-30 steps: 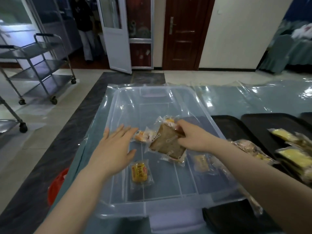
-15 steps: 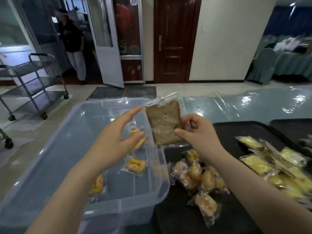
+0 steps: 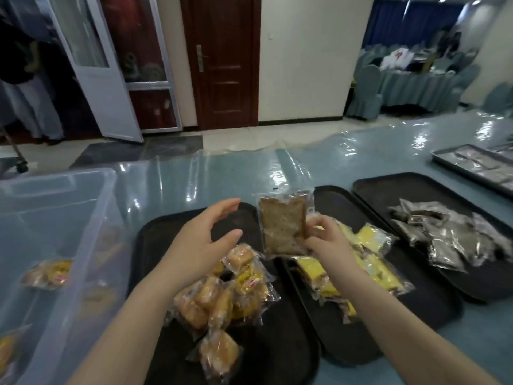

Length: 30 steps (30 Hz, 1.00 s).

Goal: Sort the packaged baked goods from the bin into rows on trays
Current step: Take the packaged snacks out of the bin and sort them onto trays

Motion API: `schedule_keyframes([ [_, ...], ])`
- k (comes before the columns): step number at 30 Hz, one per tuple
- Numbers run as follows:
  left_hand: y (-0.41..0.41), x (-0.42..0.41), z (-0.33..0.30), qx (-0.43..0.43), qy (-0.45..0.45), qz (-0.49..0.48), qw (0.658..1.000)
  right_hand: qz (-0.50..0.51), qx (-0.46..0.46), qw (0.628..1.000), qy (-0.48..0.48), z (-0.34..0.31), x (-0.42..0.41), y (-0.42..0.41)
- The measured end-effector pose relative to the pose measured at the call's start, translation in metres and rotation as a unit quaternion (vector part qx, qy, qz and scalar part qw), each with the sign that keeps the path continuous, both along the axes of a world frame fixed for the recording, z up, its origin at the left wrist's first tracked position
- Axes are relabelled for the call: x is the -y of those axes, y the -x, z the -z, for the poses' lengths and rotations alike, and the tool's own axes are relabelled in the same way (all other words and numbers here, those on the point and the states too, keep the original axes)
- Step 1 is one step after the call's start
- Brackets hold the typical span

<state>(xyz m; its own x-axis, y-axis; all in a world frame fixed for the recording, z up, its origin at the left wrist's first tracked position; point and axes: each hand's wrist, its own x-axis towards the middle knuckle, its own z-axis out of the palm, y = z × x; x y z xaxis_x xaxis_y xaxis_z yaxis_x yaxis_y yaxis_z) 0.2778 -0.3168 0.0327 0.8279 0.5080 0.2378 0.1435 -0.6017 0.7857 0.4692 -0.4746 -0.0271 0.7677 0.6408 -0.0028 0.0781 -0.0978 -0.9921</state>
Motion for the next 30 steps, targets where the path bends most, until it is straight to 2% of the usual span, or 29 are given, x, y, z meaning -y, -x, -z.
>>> schedule_keyframes([
  [4, -0.056, 0.012, 0.019, -0.009, 0.024, 0.054, 0.998, 0.077, -0.036, 0.996, 0.016, 0.027, 0.043, -0.035],
  [10, -0.144, 0.049, 0.047, -0.036, 0.073, 0.099, 0.992, 0.211, -0.075, 0.975, -0.007, 0.059, 0.106, -0.116],
  [15, -0.223, 0.08, 0.069, -0.05, 0.109, 0.074, 0.99, 0.276, -0.067, 0.958, -0.032, 0.079, 0.146, -0.207],
  [17, -0.255, 0.098, 0.074, -0.042, 0.145, 0.053, 0.987, 0.314, -0.04, 0.948, -0.027, 0.084, 0.162, -0.243],
  [20, -0.306, 0.126, 0.081, -0.049, 0.166, 0.043, 0.984, 0.359, 0.079, 0.93, 0.01, 0.089, 0.182, -0.297],
  [23, -0.35, 0.149, 0.086, -0.059, 0.171, 0.037, 0.983, 0.306, 0.194, 0.925, 0.117, 0.099, 0.195, -0.352],
  [26, -0.372, 0.164, 0.088, -0.069, 0.175, 0.037, 0.982, 0.169, 0.219, 0.93, 0.241, 0.113, 0.195, -0.383],
  [28, -0.377, 0.166, 0.089, -0.076, 0.179, 0.027, 0.981, 0.13, 0.235, 0.934, 0.236, 0.121, 0.188, -0.382],
  [30, -0.38, 0.166, 0.091, -0.081, 0.179, 0.011, 0.98, 0.109, 0.21, 0.952, 0.196, 0.123, 0.181, -0.37],
])
